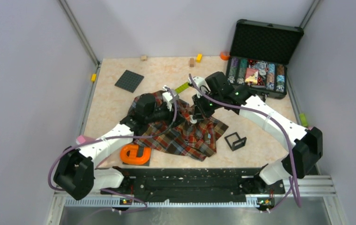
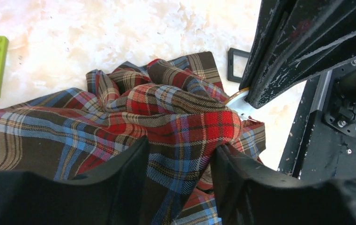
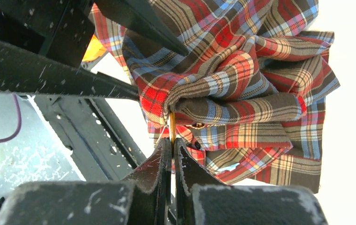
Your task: Remove the brooch from the garment
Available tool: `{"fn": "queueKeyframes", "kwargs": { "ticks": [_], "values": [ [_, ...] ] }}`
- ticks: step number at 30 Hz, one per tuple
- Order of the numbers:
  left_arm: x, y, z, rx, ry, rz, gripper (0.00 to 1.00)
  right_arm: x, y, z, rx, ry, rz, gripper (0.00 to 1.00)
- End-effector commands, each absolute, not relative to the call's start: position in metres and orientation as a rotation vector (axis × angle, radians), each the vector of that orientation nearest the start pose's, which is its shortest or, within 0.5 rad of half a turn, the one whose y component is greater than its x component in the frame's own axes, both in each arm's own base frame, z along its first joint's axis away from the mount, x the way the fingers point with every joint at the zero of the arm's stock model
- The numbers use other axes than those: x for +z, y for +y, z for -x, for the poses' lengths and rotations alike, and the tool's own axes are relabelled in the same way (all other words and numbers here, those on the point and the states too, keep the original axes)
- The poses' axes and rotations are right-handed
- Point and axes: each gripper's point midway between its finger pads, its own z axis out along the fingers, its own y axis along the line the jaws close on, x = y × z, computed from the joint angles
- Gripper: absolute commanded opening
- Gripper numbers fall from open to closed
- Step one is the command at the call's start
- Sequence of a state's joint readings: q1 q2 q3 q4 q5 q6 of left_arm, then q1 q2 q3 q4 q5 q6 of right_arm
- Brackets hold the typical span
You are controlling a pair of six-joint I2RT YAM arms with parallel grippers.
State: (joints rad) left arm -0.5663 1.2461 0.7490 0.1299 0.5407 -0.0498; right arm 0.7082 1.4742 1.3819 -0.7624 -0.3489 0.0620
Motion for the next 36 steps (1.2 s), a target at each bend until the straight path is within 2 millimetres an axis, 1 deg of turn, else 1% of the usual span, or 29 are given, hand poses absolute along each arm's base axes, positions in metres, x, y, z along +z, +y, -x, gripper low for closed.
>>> {"fn": "queueKeyframes", "kwargs": {
  "ticks": [1,3,7,12,15,16,18,19,21,25,27,30,33,36],
  "values": [
    [0.216,-0.277,-0.266,-0.931,1.659,-0.825,0.56,0.244,0.293,-0.241,0.898,2.189,0.894,0.0],
    [0.222,-0.274,-0.265,-0.924,1.654,-0.789,0.56,0.249,0.291,-0.241,0.934,2.167,0.876,0.0],
    [0.224,-0.279,-0.258,-0.962,1.613,-0.841,0.6,0.256,0.288,-0.242,0.939,2.138,0.847,0.0],
    [0.212,-0.295,-0.26,-1.041,1.661,-0.913,0.56,0.253,0.286,-0.254,0.892,2.147,0.772,0.0],
    [0.205,-0.299,-0.263,-1.054,1.684,-0.92,0.56,0.257,0.286,-0.26,0.87,2.127,0.738,0.0],
    [0.203,-0.3,-0.264,-1.055,1.689,-0.92,0.52,0.258,0.286,-0.262,0.859,2.121,0.729,0.0],
    [0.202,-0.302,-0.263,-1.073,1.692,-0.933,0.26,0.258,0.284,-0.269,0.817,2.123,0.697,0.0],
    [0.203,-0.303,-0.261,-1.088,1.69,-0.941,0.15,0.257,0.283,-0.274,0.795,2.126,0.682,0.0],
    [0.202,-0.305,-0.258,-1.113,1.691,-0.956,0.0,0.255,0.28,-0.284,0.743,2.135,0.64,0.0],
    [0.199,-0.31,-0.249,-1.131,1.694,-0.997,0.0,0.248,0.275,-0.315,0.617,2.135,0.507,0.0],
    [0.197,-0.311,-0.246,-1.128,1.698,-1.011,0.0,0.249,0.273,-0.33,0.578,2.119,0.438,0.0],
    [0.193,-0.312,-0.244,-1.123,1.717,-1.016,0.0,0.257,0.271,-0.349,0.547,2.072,0.334,0.0],
    [0.192,-0.308,-0.255,-1.071,1.752,-0.958,0.0,0.266,0.266,-0.359,0.535,2.031,0.247,0.0],
    [0.195,-0.307,-0.265,-1.033,1.769,-0.911,0.0,0.269,0.246,-0.364,0.482,1.988,0.128,0.0]
  ]
}}
